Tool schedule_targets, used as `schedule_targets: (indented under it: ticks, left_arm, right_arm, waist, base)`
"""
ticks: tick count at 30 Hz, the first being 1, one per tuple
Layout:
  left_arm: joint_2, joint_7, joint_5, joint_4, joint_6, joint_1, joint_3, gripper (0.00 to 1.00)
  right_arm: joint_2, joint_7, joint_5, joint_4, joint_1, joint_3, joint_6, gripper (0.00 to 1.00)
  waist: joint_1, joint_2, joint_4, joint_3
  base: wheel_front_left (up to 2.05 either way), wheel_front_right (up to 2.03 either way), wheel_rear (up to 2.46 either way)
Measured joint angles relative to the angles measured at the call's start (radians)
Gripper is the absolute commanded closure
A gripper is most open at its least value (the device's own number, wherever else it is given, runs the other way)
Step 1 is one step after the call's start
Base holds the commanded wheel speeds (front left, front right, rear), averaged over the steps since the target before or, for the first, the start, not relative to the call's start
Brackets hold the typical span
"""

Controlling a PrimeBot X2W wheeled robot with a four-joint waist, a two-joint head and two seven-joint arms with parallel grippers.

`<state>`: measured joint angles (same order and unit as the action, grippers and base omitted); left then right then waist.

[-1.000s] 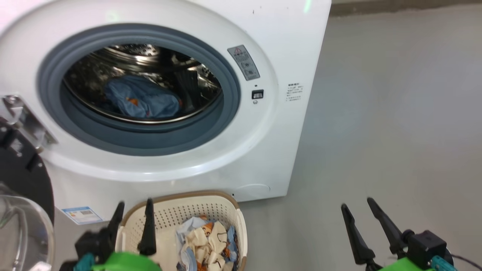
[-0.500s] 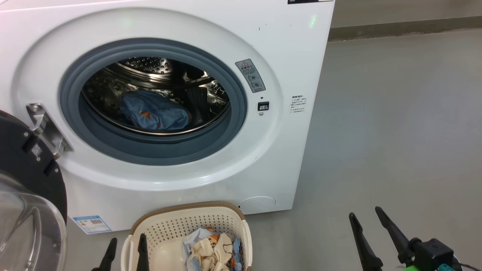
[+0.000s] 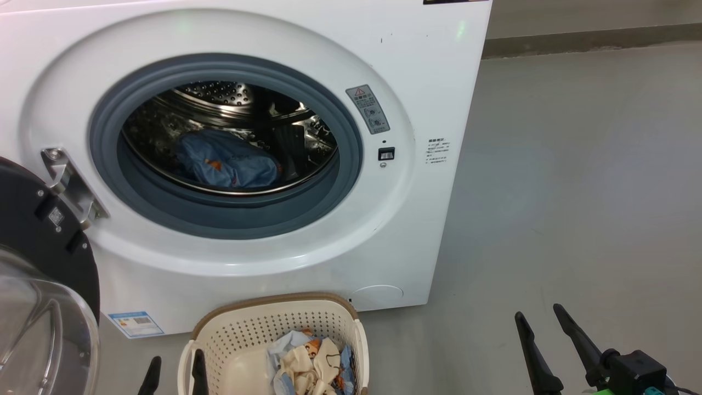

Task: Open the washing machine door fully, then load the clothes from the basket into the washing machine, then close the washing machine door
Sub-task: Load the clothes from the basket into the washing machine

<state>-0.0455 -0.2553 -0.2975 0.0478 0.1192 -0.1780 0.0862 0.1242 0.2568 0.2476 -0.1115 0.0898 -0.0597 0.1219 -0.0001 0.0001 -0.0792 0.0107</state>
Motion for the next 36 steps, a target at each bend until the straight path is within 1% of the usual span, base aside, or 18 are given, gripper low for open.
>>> schedule_targets:
  ticks: [26, 36]
  left_arm:
    - [0.0, 0.0, -0.009, -0.012, 0.008, -0.006, -0.01, 0.0]
    - [-0.002, 0.0, -0.009, -0.012, 0.008, -0.007, -0.003, 0.0]
  right_arm:
    - [-0.003, 0.0, 0.0, 0.001, 0.0, 0.0, 0.0, 0.0]
    - [-0.006, 0.0, 0.0, 0.002, 0.0, -0.002, 0.0, 0.0]
  waist:
    - [0.0001, 0.0, 0.0, -0.002]
    - [0.0001, 0.0, -0.013, -0.013]
  base:
    - [0.0, 0.0, 0.0]
    - [0.0, 0.0, 0.0]
